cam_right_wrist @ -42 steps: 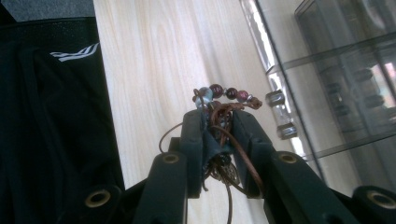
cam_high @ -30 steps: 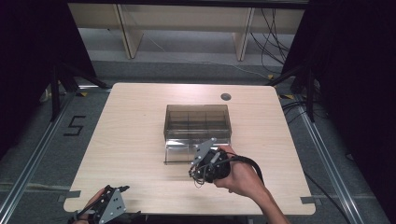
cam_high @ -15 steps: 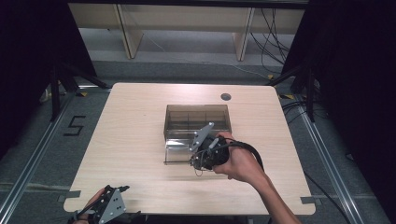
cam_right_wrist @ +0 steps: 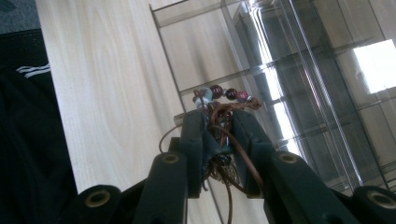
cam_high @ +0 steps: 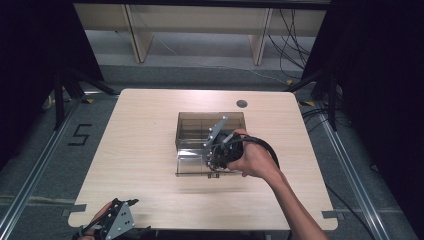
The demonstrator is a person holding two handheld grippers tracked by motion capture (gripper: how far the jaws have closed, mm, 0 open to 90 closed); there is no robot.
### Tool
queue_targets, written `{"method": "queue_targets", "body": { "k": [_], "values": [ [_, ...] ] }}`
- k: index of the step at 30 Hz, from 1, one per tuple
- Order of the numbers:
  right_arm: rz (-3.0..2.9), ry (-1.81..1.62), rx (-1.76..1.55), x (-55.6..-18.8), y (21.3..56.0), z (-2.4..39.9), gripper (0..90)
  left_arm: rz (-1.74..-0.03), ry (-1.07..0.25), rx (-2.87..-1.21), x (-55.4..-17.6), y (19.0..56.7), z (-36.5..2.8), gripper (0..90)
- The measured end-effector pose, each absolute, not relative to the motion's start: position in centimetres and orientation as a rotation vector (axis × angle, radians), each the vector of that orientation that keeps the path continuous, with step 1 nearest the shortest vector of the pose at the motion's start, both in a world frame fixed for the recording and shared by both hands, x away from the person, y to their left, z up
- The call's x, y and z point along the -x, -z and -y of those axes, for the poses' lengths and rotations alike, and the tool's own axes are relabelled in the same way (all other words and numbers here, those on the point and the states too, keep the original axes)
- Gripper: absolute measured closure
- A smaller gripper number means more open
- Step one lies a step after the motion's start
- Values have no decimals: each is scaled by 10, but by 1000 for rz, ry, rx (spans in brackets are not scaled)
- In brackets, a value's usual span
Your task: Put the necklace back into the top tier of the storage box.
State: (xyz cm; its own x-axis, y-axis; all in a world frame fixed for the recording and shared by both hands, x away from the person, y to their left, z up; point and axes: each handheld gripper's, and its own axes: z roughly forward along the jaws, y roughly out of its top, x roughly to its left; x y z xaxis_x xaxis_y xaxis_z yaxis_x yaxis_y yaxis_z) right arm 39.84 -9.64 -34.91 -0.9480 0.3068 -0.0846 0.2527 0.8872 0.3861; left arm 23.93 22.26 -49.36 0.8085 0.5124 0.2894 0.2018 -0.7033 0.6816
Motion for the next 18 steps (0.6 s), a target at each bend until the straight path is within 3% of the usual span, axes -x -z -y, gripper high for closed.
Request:
{"method": "queue_targets", "body": {
  "k": [18],
  "values": [
    [-2968,-517,-456,-428,374,81,758,-527,-625,-2331,-239,494,-222,151]
  ]
}}
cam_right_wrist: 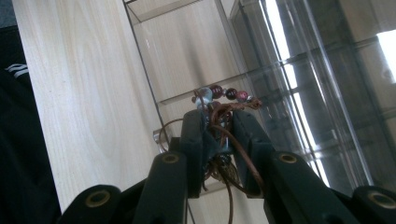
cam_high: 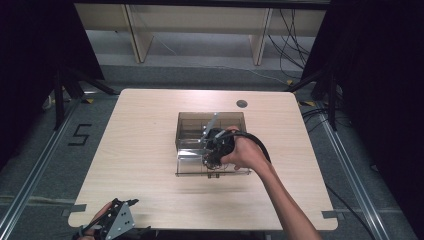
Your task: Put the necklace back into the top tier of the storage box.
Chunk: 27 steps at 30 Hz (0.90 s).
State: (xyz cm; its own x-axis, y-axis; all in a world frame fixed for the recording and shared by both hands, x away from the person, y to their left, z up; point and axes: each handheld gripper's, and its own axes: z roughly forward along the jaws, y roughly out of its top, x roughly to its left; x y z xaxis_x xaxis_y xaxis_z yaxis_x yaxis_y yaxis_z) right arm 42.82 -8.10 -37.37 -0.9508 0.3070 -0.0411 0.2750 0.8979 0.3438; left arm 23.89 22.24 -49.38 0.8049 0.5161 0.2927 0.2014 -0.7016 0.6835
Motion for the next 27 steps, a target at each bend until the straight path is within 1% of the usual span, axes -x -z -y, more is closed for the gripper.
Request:
{"method": "queue_targets", "body": {
  "k": [6,7,13,19,20,22,23,24,27],
  "values": [
    [-3004,-464,-462,-435,386,74,758,-520,-615,-2331,-239,493,-223,151],
    [-2995,-420,-461,-437,387,74,758,-518,-633,-2332,-239,493,-222,151],
    [-3018,-382,-465,-440,388,75,755,-514,-608,-2333,-238,493,-222,151],
    [-3021,-360,-468,-441,391,76,739,-518,-624,-2332,-238,493,-222,151],
    [-3029,-358,-483,-441,393,76,699,-516,-625,-2334,-238,493,-222,151],
    [-3028,-362,-484,-442,393,76,682,-514,-624,-2336,-238,493,-222,151],
    [-3023,-362,-499,-442,394,76,622,-514,-624,-2335,-238,493,-222,151],
    [-3023,-362,-499,-442,394,76,622,-517,-626,-2331,-238,493,-222,151],
    [-3021,-380,-491,-442,393,76,580,-516,-628,-2330,-238,493,-222,151]
  ]
}}
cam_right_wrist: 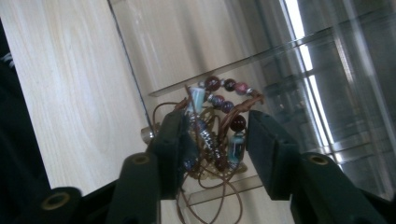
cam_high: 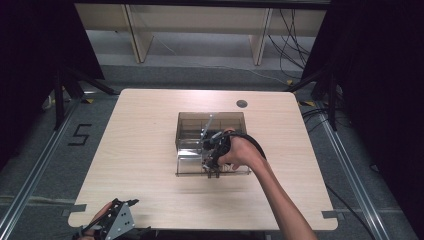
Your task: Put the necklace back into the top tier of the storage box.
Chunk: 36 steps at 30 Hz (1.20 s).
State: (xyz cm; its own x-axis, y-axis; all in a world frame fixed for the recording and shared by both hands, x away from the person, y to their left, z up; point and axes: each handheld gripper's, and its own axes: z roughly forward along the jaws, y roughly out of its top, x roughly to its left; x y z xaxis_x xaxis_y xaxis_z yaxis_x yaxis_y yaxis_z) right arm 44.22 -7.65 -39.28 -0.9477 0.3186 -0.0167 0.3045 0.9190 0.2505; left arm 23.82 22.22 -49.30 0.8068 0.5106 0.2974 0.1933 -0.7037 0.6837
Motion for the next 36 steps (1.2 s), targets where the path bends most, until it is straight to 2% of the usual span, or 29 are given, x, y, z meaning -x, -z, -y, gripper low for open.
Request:
{"method": "queue_targets", "body": {
  "k": [16,36],
  "values": [
    [-2929,-526,-581,-438,373,95,499,-521,-615,-2328,-238,494,-221,151],
    [-2884,-597,-560,-428,369,114,465,-517,-616,-2342,-239,494,-222,151]
  ]
}}
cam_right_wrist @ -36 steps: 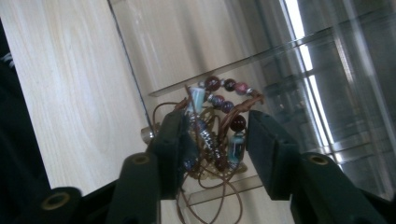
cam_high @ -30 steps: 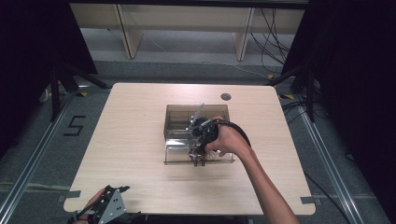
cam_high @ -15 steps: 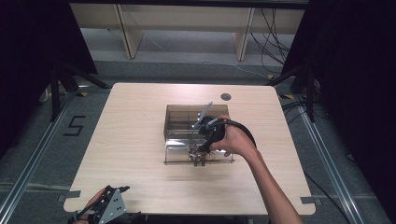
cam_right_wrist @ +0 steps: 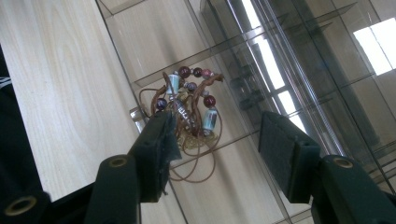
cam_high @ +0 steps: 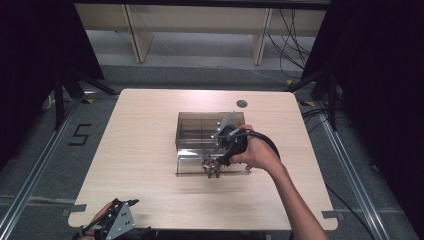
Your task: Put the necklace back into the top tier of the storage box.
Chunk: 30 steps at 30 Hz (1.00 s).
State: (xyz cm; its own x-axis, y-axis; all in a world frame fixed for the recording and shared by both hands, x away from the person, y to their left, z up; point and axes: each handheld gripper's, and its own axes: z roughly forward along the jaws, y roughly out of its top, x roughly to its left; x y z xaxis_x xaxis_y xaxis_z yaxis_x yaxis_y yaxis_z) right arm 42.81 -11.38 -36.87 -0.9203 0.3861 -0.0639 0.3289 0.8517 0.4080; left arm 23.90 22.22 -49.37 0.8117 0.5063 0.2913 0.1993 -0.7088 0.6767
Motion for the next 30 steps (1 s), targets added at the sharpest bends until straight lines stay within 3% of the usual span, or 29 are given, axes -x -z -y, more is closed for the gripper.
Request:
{"method": "queue_targets", "body": {
  "k": [30],
  "values": [
    [-2874,-643,-557,-409,371,129,459,-522,-626,-2336,-239,494,-222,151]
  ]
}}
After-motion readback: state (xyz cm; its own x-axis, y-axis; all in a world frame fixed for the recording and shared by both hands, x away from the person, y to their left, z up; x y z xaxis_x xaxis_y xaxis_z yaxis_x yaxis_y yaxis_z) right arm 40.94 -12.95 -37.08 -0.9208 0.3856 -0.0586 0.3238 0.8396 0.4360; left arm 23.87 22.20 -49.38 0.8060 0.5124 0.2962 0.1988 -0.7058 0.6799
